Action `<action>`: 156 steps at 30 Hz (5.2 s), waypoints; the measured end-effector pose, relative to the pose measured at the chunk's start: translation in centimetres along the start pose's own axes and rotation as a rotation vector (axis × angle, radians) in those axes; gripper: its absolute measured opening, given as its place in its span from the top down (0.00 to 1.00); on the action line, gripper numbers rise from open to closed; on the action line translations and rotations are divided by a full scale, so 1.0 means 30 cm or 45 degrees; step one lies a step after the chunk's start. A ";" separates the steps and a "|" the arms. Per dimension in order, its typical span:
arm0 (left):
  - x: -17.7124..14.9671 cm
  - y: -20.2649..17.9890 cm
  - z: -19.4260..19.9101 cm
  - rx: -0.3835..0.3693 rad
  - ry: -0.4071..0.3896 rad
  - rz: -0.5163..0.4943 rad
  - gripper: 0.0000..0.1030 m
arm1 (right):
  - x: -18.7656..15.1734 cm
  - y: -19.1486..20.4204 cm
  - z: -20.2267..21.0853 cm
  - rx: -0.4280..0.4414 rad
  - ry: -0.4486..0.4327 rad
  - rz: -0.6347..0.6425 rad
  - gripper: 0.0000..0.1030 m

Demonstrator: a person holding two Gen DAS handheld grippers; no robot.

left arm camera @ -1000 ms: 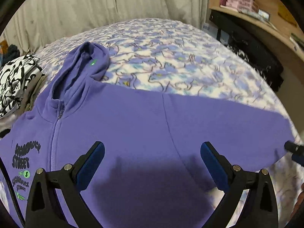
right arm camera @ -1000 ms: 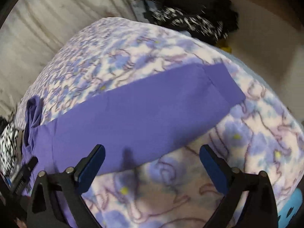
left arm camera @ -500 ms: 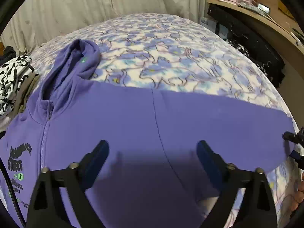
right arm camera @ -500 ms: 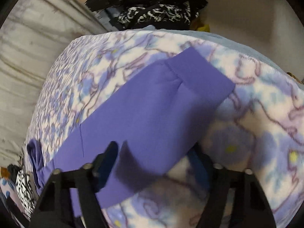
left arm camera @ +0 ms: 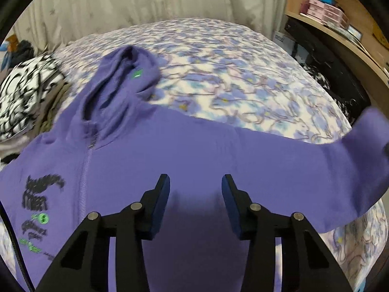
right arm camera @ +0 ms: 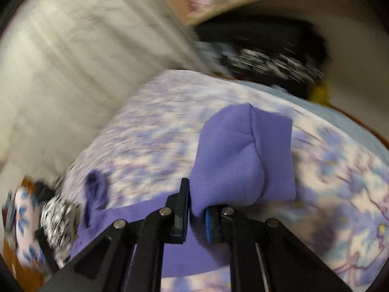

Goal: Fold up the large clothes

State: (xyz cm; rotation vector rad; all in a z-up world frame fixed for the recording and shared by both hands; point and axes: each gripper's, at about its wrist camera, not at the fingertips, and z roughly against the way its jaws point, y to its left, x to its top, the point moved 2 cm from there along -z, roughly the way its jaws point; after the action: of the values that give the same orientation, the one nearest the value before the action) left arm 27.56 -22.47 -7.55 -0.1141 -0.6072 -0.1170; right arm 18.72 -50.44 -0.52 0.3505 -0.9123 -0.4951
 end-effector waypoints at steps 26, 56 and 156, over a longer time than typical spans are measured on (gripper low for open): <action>-0.230 0.424 -0.056 -0.271 0.210 0.224 0.57 | -0.581 0.387 -0.160 0.072 0.525 0.384 0.65; 0.059 0.267 0.327 -0.105 -0.329 -0.108 0.87 | -0.615 0.269 -0.098 0.030 0.499 0.293 0.63; -0.447 0.743 0.661 0.128 -0.094 0.100 0.27 | -0.818 0.762 0.107 0.047 0.498 0.471 0.59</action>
State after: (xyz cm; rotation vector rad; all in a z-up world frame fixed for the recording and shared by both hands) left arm 8.68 3.35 -0.72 -0.0452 -0.6802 -0.0062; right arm 9.38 -18.21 -3.76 0.2896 -0.5862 -0.0623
